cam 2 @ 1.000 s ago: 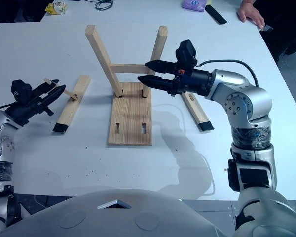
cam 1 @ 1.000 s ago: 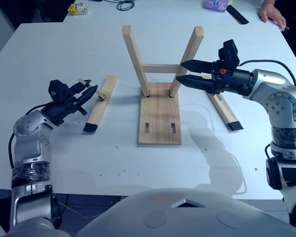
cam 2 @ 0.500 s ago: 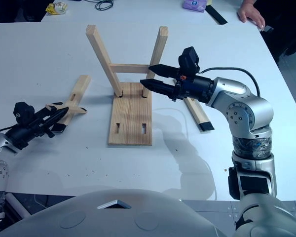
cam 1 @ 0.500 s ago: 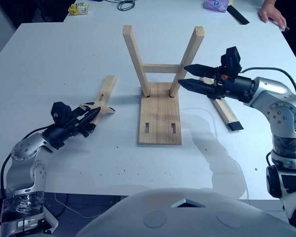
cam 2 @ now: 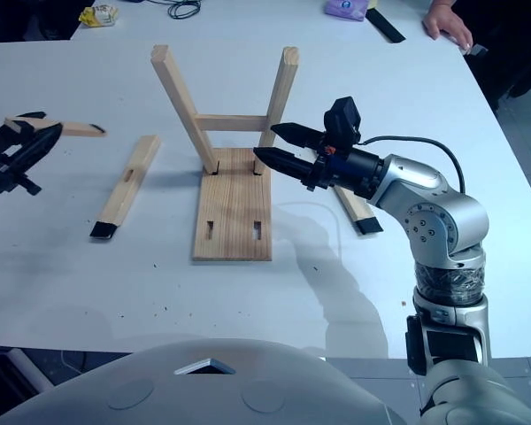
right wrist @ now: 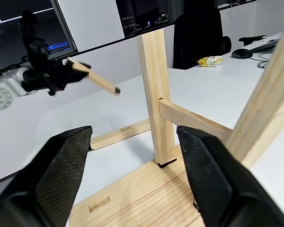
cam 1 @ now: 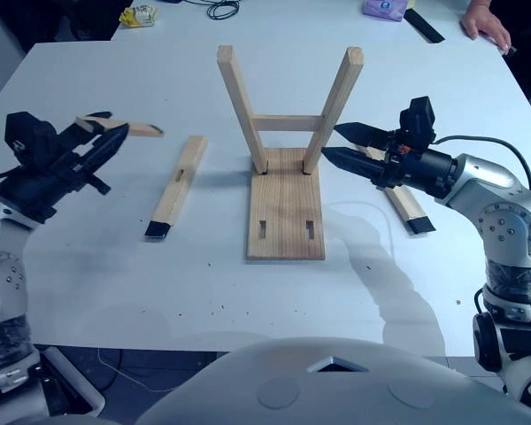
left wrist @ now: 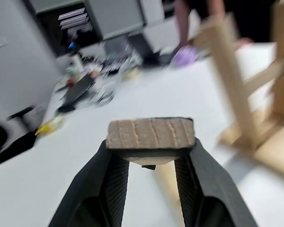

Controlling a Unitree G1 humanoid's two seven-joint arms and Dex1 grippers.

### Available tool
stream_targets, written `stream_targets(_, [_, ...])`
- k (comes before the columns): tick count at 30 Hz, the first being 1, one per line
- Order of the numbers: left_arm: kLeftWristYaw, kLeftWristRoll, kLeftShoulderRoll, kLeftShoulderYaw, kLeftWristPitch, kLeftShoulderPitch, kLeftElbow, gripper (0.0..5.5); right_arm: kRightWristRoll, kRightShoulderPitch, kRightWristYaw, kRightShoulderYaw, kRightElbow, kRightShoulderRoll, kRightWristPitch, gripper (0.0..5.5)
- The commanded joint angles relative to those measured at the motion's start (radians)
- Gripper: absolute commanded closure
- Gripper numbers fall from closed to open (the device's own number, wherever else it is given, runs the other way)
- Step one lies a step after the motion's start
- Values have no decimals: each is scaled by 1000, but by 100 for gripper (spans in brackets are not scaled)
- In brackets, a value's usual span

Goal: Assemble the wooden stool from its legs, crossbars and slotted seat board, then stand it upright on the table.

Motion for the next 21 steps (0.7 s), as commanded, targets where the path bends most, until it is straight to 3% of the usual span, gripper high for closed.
stream_targets(1, [-21,106,-12,-21,-105,53,219,419,14,8,-22,6,-25,16,5,220])
stream_targets(8, [-82,44,-109,-101,-68,161,54,419,23,19,-35,4,-37,22,10,220])
stream_targets(17, [-105,-33,-135,-190,43,332,-255,419,30,19,-39,4,-39,19,10,220])
stream_targets(21, [-75,-54,-167,-260,73,308,-334,419,28,19,-42,9,-38,24,8,220])
